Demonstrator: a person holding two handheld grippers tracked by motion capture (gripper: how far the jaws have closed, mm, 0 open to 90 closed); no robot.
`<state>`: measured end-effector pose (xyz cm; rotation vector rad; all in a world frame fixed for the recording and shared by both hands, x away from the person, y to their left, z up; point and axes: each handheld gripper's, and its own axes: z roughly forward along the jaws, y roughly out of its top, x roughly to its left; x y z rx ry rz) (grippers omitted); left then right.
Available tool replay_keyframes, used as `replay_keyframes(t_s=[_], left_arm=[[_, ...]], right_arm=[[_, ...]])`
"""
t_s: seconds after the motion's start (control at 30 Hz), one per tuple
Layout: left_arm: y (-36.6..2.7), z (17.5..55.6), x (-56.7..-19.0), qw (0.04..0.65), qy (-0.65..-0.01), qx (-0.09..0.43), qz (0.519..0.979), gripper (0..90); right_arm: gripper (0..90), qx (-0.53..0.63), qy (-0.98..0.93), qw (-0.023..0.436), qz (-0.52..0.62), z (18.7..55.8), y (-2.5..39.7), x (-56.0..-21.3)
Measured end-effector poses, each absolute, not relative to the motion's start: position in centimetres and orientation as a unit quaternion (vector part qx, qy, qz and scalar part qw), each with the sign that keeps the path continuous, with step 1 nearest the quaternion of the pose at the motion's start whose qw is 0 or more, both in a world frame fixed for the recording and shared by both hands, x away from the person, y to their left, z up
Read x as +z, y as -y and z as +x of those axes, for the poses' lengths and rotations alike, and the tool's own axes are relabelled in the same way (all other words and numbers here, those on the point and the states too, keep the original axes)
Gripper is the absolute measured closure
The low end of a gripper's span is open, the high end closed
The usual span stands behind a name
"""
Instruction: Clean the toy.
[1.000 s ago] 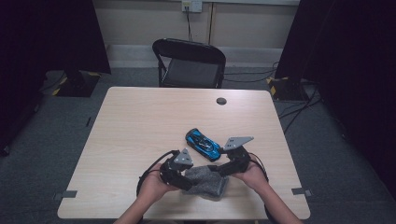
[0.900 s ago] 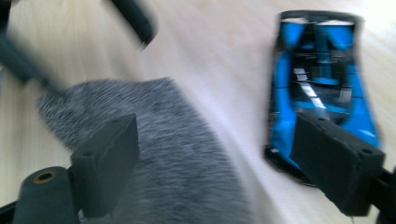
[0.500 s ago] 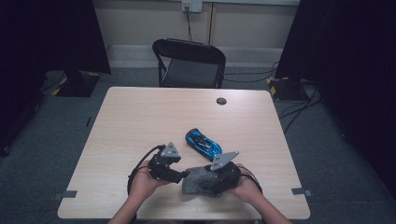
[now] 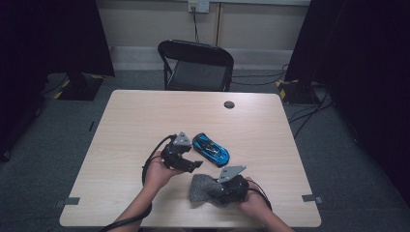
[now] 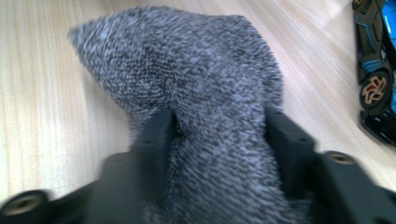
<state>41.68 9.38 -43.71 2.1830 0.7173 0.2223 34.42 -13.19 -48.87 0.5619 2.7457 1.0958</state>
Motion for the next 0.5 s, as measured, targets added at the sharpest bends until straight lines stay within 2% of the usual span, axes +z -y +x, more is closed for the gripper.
replay_keyframes(t_s=[0.1,0.17,0.23,0.3,0.5], left_arm=[[-8.2,42.7,-44.0,0.406,-0.273,0.086,0.868,20.3],[-6.5,44.3,-44.6,0.387,-0.27,0.092,0.877,18.4],[-5.7,45.0,-44.9,0.382,-0.264,0.111,0.879,18.9],[-5.4,45.9,-45.3,0.385,-0.267,0.085,0.879,18.3],[-4.1,47.4,-46.1,0.366,-0.261,0.079,0.89,18.0]], right_arm=[[57.9,0.368,-0.907,0.063,0.195,34.4,13.4,-48.9],[65.8,0.367,-0.905,0.057,0.21,34.5,14.0,-48.7],[67.5,0.367,-0.903,0.055,0.216,34.5,14.3,-48.7],[67.7,0.368,-0.901,0.053,0.222,34.5,14.7,-48.6],[69.4,0.366,-0.896,0.061,0.245,34.7,16.6,-48.1]])
